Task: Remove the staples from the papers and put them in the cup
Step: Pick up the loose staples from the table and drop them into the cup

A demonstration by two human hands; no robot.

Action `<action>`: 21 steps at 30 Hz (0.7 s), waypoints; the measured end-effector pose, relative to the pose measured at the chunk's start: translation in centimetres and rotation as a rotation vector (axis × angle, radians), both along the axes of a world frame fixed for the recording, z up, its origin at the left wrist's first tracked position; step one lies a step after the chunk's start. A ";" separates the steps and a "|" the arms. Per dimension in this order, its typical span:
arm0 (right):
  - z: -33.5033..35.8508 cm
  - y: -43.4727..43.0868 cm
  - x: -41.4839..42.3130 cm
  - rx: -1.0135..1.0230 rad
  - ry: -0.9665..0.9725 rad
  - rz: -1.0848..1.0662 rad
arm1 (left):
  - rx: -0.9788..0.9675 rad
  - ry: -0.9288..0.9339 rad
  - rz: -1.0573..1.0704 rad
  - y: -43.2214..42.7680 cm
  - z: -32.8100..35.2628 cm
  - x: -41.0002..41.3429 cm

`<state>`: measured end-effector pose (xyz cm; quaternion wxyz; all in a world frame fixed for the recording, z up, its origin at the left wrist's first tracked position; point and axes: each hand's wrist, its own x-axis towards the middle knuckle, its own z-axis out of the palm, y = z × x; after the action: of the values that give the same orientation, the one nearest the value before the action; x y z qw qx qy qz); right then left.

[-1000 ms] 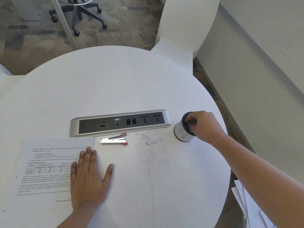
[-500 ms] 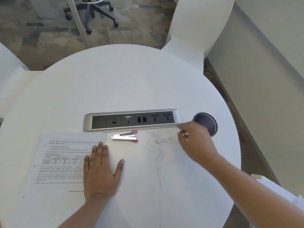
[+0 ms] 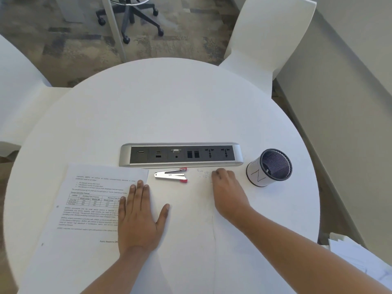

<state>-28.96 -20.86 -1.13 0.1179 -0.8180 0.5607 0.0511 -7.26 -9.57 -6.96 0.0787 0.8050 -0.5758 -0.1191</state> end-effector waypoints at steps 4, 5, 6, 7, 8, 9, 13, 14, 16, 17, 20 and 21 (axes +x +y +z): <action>0.0 -0.6 1.1 -0.012 -0.096 0.070 | 0.005 -0.005 0.000 -0.1 0.0 0.0; -0.2 -1.1 1.3 -0.025 -0.120 0.070 | 0.006 -0.008 -0.001 -0.1 0.0 0.0; -0.3 -1.7 1.5 -0.035 -0.143 0.080 | 0.005 -0.009 -0.002 -0.1 0.1 0.0; -0.4 -2.2 1.8 -0.043 -0.161 0.100 | 0.003 -0.009 -0.001 0.0 0.1 0.0; -0.5 -2.7 2.0 -0.053 -0.172 0.129 | 0.002 -0.006 -0.001 0.0 0.1 0.0; -0.6 -3.0 2.2 -0.069 -0.179 0.162 | 0.002 -0.003 -0.001 0.0 0.1 0.0; -1.3 -3.2 1.7 -0.107 -0.213 0.275 | 0.004 -0.013 -0.001 0.1 0.0 0.0; -1.5 -3.1 1.3 -0.107 -0.217 0.295 | 0.003 -0.013 0.001 0.1 0.0 0.1; -1.7 -2.7 -0.1 -0.104 -0.198 0.340 | 0.002 -0.015 0.002 0.0 0.0 0.2; -1.6 -2.5 -0.9 -0.099 -0.188 0.357 | 0.003 -0.013 0.003 0.0 -0.1 0.1; -0.4 -2.3 -2.8 -0.070 -0.221 0.261 | 0.008 -0.010 0.004 0.0 -0.2 0.1; 0.0 -2.3 -3.1 -0.069 -0.269 0.156 | 0.007 -0.010 0.007 0.0 -0.2 0.1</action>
<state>-32.08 -23.11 -1.10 0.1594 -0.8622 0.4758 -0.0692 -7.13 -9.53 -7.13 0.0733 0.8079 -0.5730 -0.1167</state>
